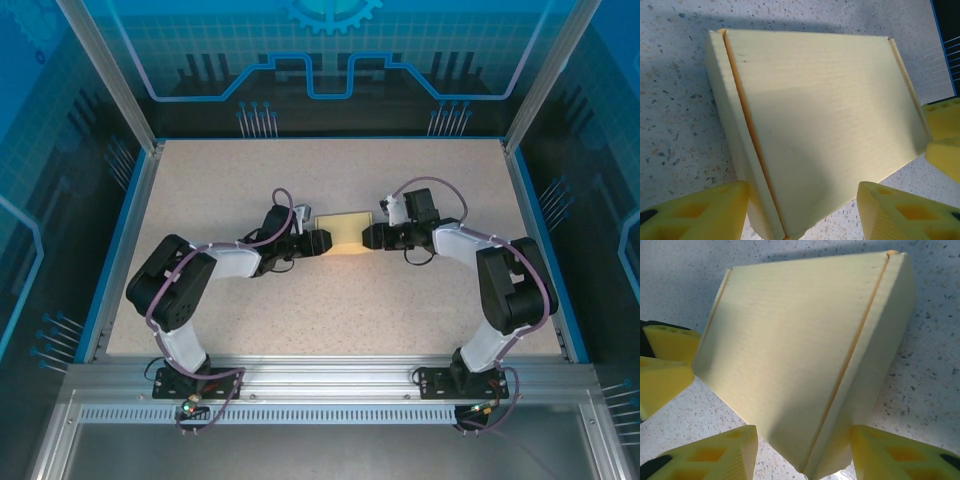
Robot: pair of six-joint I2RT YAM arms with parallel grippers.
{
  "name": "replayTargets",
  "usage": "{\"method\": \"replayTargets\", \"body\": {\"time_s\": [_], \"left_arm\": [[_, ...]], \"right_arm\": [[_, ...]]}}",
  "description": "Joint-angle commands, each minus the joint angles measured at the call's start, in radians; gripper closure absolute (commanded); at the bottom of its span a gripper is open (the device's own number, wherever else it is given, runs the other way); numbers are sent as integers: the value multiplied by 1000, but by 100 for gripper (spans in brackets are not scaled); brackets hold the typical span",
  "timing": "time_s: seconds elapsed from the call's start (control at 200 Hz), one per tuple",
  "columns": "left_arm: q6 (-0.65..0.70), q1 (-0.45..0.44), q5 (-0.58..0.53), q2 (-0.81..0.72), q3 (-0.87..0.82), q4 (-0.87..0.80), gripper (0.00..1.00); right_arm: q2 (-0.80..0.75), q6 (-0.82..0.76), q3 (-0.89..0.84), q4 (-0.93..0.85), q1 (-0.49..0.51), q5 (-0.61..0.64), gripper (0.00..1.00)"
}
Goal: Fold the paper box
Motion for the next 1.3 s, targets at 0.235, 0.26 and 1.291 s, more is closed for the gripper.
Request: {"method": "replayTargets", "body": {"time_s": [0.235, 0.26, 1.291], "left_arm": [[47, 0, -17, -37, -17, -6, 37], [51, 1, -20, -44, -18, -12, 37], [553, 106, -672, -730, -252, -93, 1]], "right_arm": [[-38, -39, 24, -130, 13, 141, 46], [-49, -46, 26, -141, 14, 157, 45], [-658, -255, -99, -135, 12, 884, 0]]}}
